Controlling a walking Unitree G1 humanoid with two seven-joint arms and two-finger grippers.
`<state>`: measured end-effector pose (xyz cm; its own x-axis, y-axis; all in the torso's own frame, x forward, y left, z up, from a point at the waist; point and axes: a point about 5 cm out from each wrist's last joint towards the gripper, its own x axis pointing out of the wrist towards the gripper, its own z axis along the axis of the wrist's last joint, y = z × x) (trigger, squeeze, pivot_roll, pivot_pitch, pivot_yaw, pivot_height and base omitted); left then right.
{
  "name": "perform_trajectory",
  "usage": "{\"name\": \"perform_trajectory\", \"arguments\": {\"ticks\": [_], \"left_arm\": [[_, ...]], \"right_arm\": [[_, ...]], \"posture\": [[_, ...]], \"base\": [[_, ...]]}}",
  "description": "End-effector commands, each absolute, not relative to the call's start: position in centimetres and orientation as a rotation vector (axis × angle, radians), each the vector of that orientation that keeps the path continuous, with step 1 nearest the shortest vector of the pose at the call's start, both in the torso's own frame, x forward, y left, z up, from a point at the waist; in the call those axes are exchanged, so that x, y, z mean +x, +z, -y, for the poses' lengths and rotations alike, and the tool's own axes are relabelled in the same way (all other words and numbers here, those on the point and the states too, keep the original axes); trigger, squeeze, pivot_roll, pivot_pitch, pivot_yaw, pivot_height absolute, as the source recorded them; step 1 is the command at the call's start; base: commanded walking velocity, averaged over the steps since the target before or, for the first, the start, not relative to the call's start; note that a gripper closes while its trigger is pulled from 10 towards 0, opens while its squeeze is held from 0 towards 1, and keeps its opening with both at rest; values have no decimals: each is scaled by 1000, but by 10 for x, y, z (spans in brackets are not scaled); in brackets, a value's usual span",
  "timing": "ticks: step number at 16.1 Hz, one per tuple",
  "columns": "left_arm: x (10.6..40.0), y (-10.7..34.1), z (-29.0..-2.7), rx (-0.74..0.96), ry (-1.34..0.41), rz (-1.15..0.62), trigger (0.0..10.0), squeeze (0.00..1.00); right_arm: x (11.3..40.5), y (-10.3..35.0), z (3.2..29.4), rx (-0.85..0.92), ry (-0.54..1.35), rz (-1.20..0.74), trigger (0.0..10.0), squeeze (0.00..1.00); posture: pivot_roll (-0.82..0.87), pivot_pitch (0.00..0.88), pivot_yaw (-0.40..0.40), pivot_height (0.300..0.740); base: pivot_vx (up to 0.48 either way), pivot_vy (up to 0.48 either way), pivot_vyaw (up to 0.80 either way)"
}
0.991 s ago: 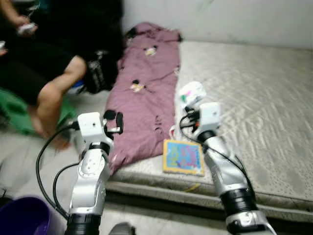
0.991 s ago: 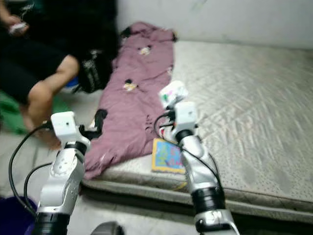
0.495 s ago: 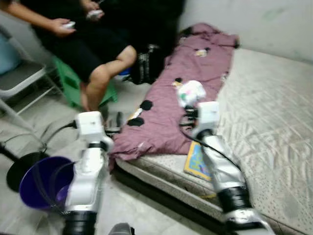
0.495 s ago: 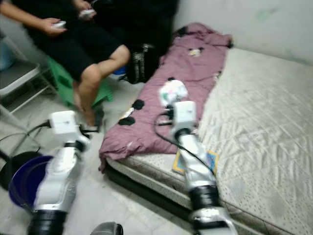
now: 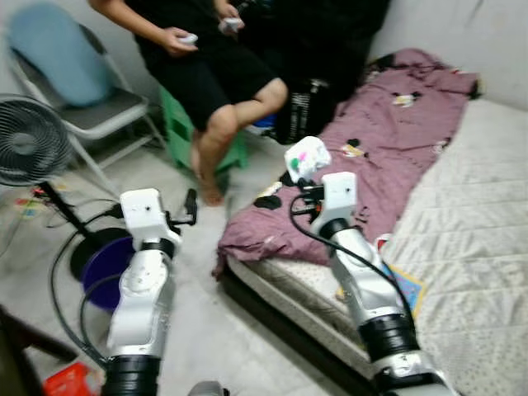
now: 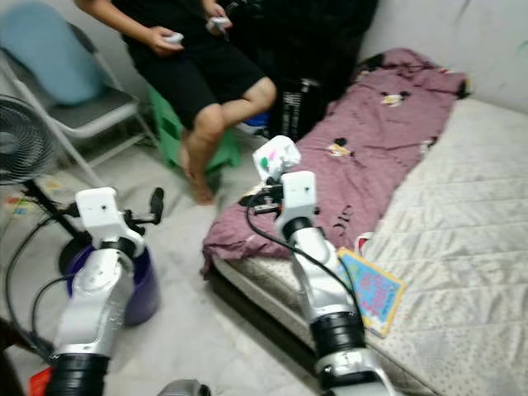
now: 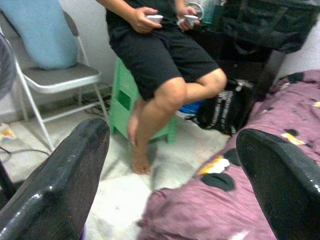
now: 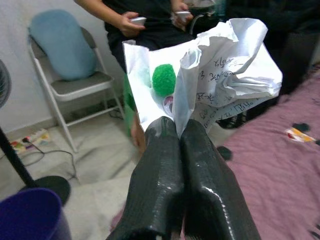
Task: Clean up the room
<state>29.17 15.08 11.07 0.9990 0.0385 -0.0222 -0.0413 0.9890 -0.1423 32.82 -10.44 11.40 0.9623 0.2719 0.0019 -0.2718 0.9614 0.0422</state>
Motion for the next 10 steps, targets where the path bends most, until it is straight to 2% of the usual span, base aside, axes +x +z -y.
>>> {"name": "perform_trajectory", "arguments": {"ticks": [1,4,8,10], "left_arm": [[293,112,-149,-138,25,-17,10000,0],[293,112,-149,-144,25,-16,10000,0],[294,113,-149,-147,23,-13,10000,0],[294,113,-149,-146,22,-12,10000,0]], "right_arm": [[329,115,108,50,263,1,10000,0],[330,115,108,51,263,-1,10000,0],[331,115,108,54,260,0,10000,0],[331,116,108,55,258,0,10000,0]], "posture": [[-28,0,10,740],[-28,0,6,740],[-30,0,10,740],[-31,0,11,740]], "base": [[0,0,0],[0,0,0],[0,332,0],[0,0,0]]}}
